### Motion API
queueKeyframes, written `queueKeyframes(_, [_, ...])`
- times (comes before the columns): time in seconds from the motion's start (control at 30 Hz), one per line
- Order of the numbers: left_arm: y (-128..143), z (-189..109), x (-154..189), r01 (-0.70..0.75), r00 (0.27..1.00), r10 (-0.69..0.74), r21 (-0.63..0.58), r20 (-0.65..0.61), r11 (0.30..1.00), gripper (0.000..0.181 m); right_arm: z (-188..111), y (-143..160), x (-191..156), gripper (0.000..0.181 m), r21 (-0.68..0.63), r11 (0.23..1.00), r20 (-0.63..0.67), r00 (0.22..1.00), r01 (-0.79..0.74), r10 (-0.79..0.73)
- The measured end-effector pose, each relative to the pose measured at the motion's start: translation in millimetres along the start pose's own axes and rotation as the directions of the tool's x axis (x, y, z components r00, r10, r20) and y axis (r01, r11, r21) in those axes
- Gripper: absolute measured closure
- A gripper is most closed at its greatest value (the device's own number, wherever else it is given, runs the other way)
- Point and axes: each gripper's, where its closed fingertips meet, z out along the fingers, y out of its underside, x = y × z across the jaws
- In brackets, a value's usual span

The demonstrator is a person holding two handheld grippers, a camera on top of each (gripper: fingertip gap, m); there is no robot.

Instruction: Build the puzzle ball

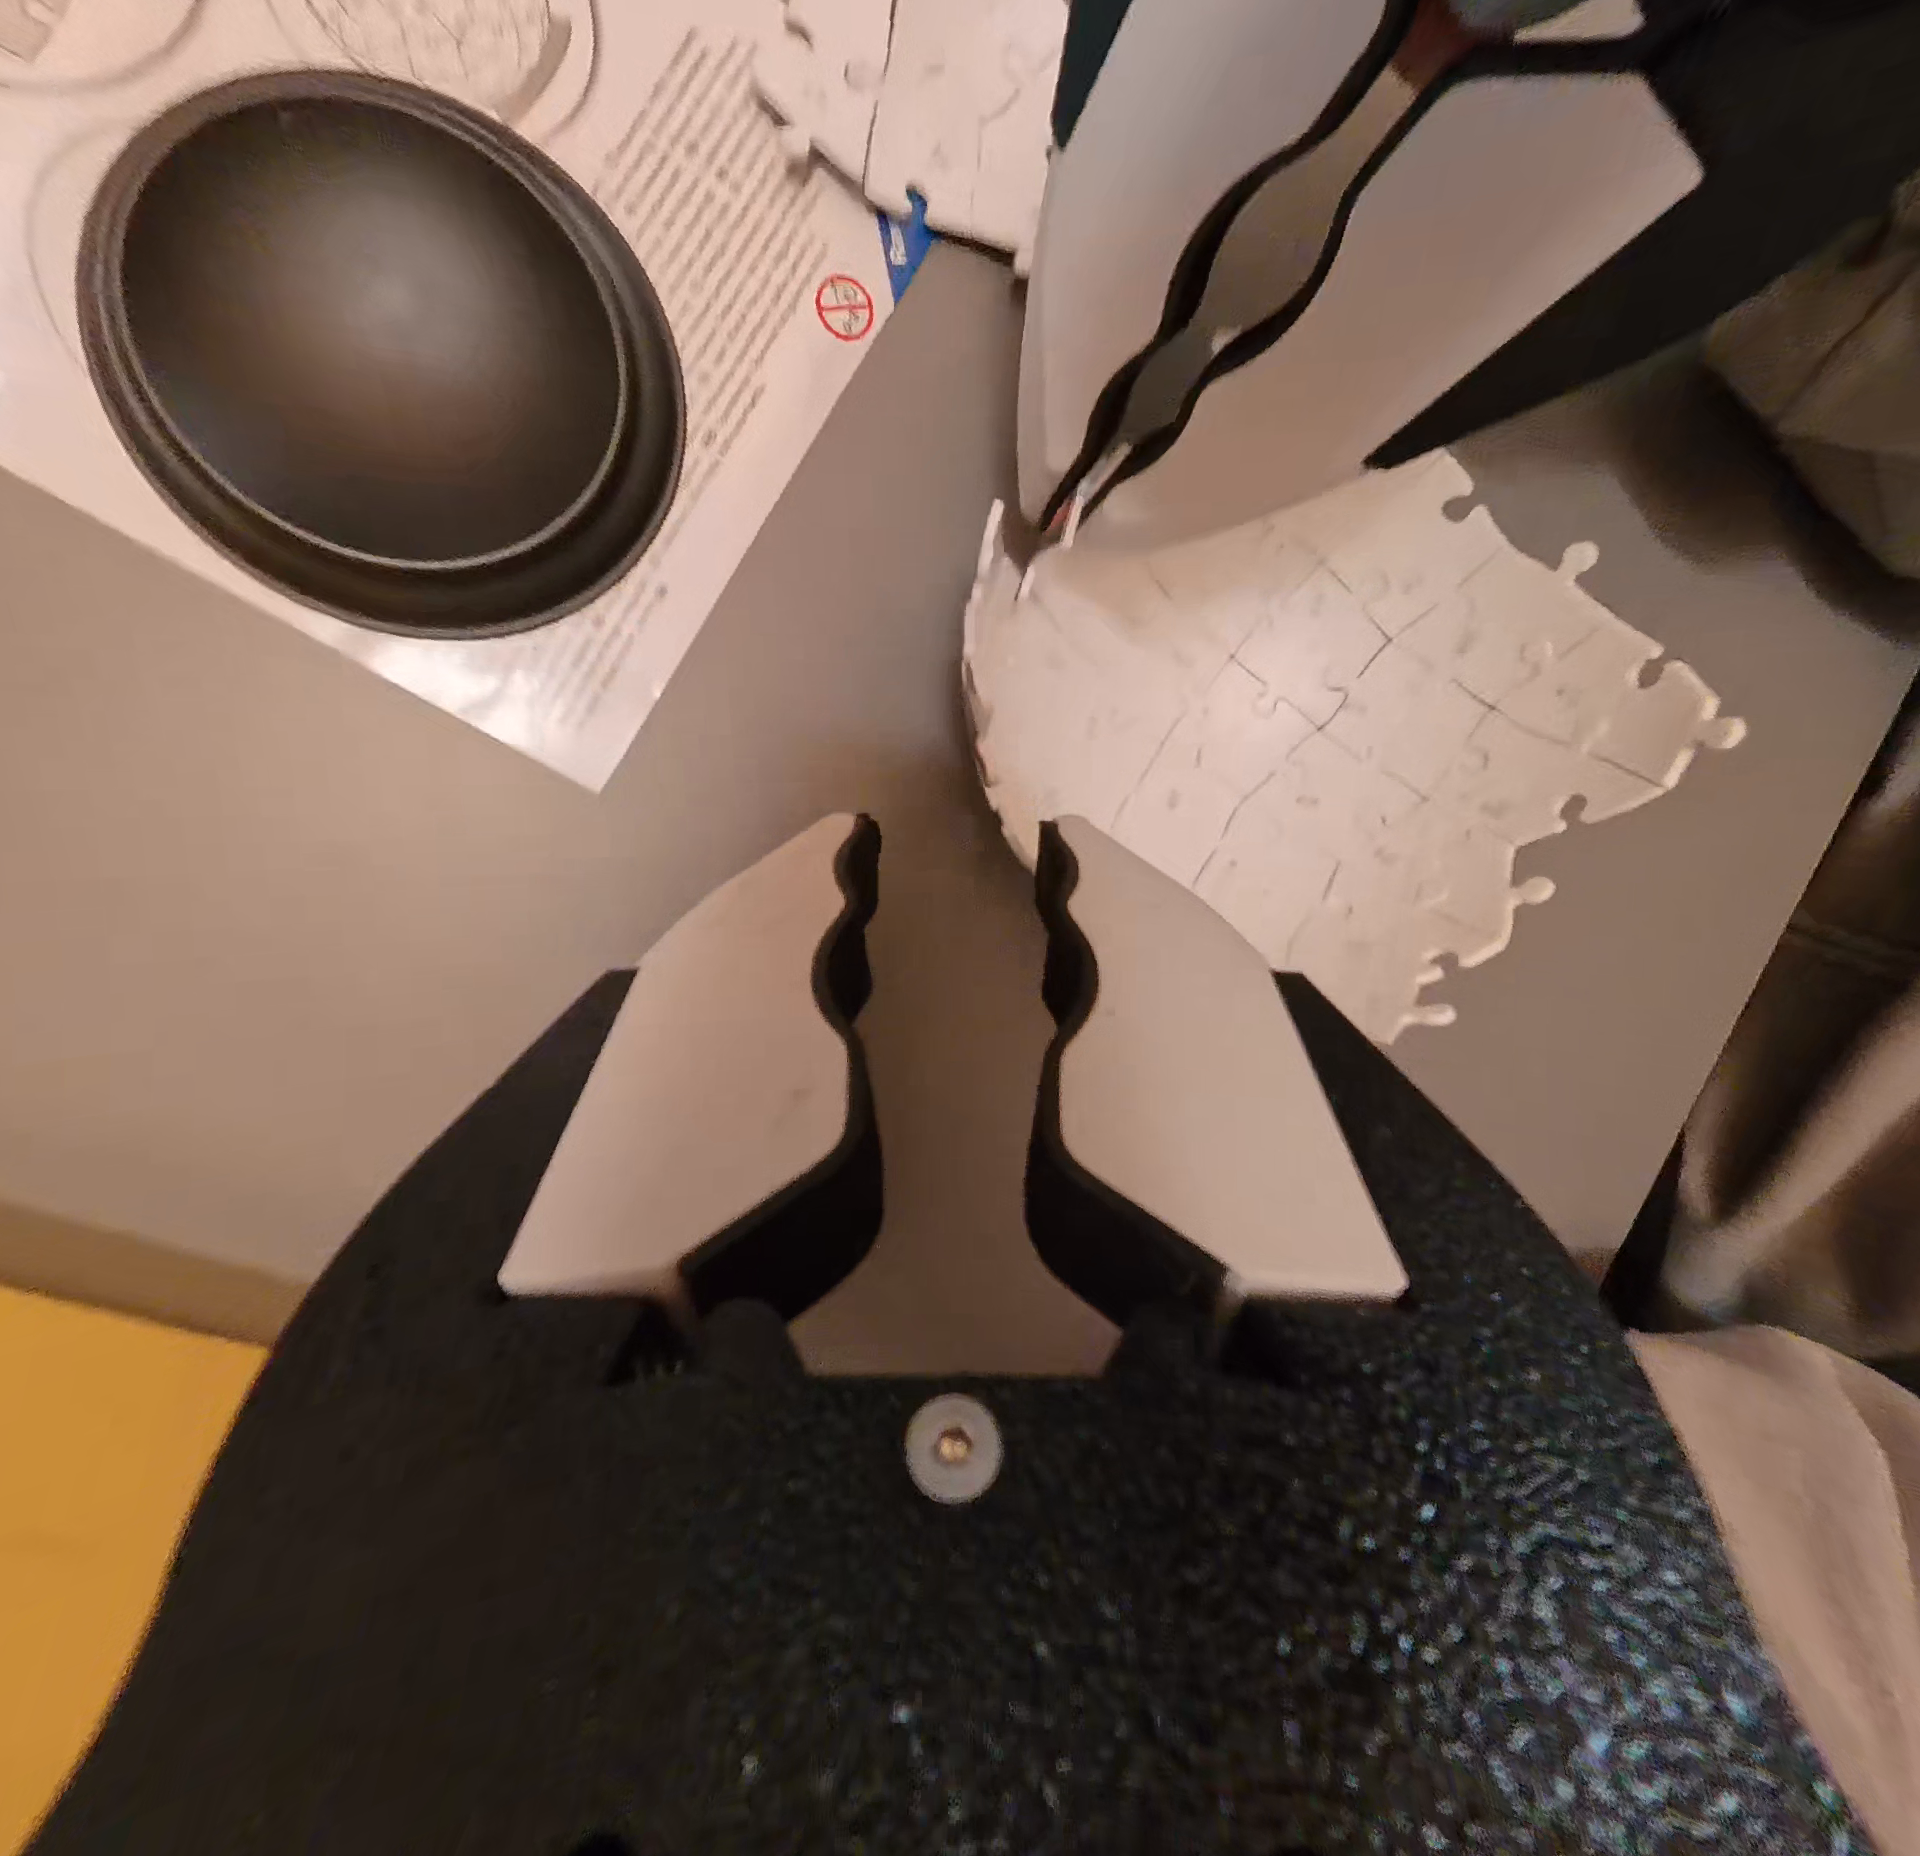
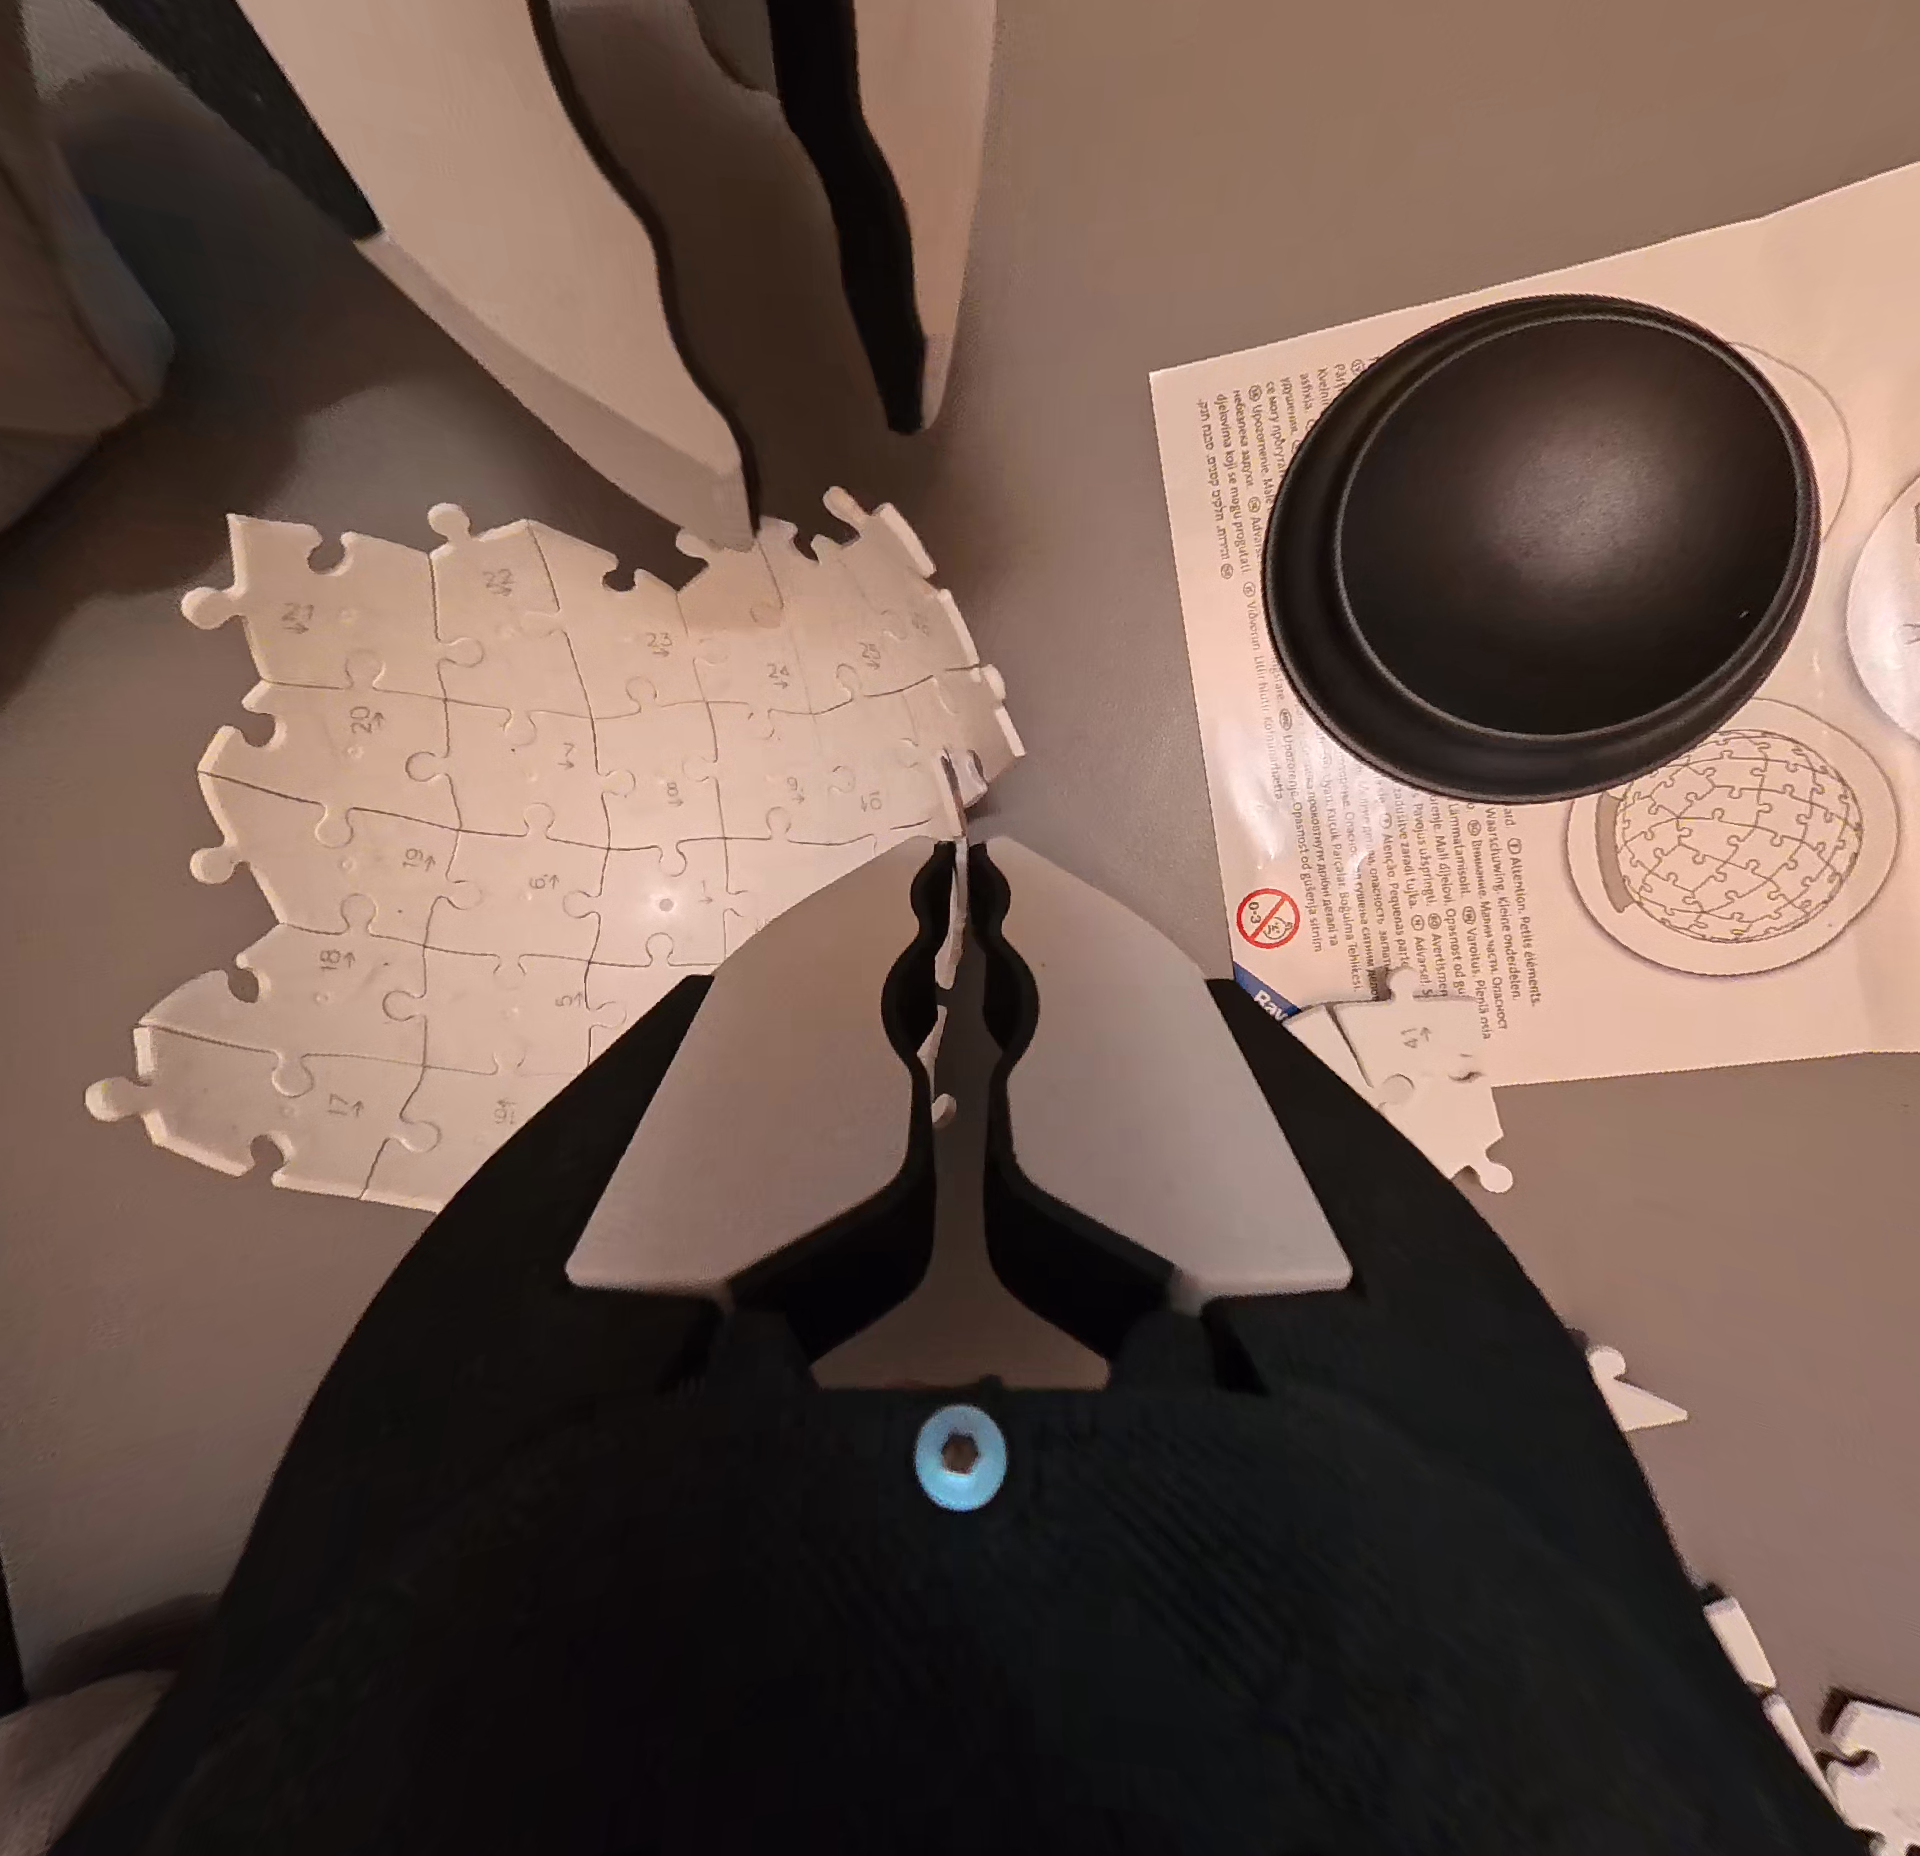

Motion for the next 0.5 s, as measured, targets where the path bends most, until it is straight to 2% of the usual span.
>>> queueKeyframes(0.1, [2.6,10.1,6.6,0.008,0.998,-0.011,-0.038,-0.058,0.999,0.155,0.2,0.2,0.4,0.178,-0.003,1.000,-0.001,1.000,-0.005,0.005])
queueKeyframes(0.2, [3.6,20.5,6.7,0.012,0.998,-0.017,-0.090,-0.057,0.996,0.161,0.1,-0.1,0.9,0.177,0.000,1.000,0.002,1.000,-0.016,0.016])
queueKeyframes(0.3, [1.0,27.9,9.3,-0.004,0.997,-0.004,-0.110,-0.072,0.994,0.173,0.6,0.7,3.7,0.175,-0.001,1.000,-0.003,1.000,-0.026,0.026])
queueKeyframes(0.5, [-0.9,29.4,8.6,-0.019,0.996,0.011,-0.094,-0.091,0.995,0.174,0.6,1.7,6.6,0.173,-0.009,1.000,-0.016,1.000,-0.017,0.017])
